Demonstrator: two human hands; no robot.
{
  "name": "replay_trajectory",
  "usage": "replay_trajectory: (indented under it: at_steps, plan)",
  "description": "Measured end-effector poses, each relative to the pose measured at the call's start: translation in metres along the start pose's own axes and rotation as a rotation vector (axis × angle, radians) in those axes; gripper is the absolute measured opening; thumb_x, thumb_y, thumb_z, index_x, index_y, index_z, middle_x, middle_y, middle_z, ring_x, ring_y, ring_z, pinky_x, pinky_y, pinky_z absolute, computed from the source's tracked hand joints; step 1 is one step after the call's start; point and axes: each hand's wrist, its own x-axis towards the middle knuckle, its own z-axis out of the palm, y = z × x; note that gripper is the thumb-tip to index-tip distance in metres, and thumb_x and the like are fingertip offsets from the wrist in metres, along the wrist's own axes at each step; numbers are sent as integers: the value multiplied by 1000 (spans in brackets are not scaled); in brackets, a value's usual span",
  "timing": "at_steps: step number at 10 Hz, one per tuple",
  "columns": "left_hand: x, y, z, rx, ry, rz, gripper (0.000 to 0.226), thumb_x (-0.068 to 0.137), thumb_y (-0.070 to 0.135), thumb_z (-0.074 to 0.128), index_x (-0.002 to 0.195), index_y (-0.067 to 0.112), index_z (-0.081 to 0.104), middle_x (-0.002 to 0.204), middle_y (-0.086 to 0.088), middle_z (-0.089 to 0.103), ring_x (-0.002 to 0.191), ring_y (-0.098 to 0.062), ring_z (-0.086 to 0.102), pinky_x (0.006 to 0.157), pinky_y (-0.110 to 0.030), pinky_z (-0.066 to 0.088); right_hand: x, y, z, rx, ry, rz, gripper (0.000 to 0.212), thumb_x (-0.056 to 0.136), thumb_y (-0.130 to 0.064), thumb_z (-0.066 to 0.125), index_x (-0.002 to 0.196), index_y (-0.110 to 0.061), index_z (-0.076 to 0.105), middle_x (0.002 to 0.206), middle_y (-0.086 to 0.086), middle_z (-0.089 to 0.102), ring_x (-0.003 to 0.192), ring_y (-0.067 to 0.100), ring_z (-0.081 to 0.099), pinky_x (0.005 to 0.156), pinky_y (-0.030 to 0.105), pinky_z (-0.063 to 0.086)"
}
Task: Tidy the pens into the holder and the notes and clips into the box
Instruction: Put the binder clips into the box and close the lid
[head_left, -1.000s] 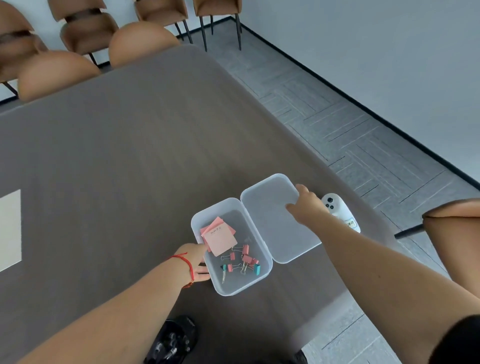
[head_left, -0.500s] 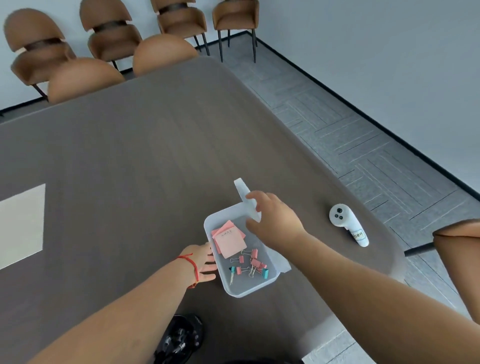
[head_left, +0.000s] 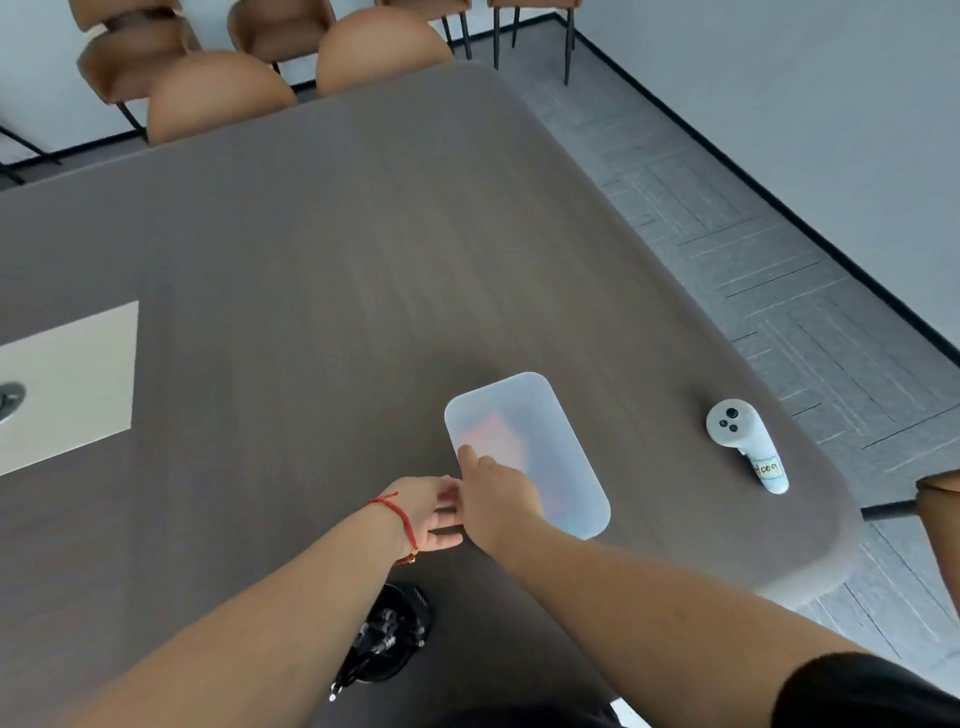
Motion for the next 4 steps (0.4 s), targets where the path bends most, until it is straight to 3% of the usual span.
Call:
replay_trajectory:
  at_steps: [1,2,3,4]
  plan:
    - [0,0,-2,71,-6,6,26,96,16,48,117,8,60,102,-5,68,93,-22,65,98,-48,48,2,1,-1,52,-45,-7,41,89,-11,47,128,-14,33,108,11,59,89,34,66,59,35,41]
    - [-7,9,-3,153,-12,11,33,95,12,46,127,11,54,110,-4,66,98,-22,63,91,-46,50,-2,6,-29,278,-165,63,52,92,-28,49,139,-19,29,117,9,61,99,30,63,74,34,45]
    - [-19,19,-9,214,-35,58,39,97,10,41,135,13,47,135,-6,57,112,-24,59,93,-45,50,-17,5,-103,526,-41,26,54,92,-36,55,141,-26,36,105,-5,64,90,16,59,80,26,43]
    - [-33,29,-20,243,-39,103,39,98,7,37,134,15,49,136,-6,56,118,-25,58,96,-46,49,-85,3,-219,906,389,-190,31,91,-28,64,121,-29,56,80,-10,61,70,7,62,71,16,44]
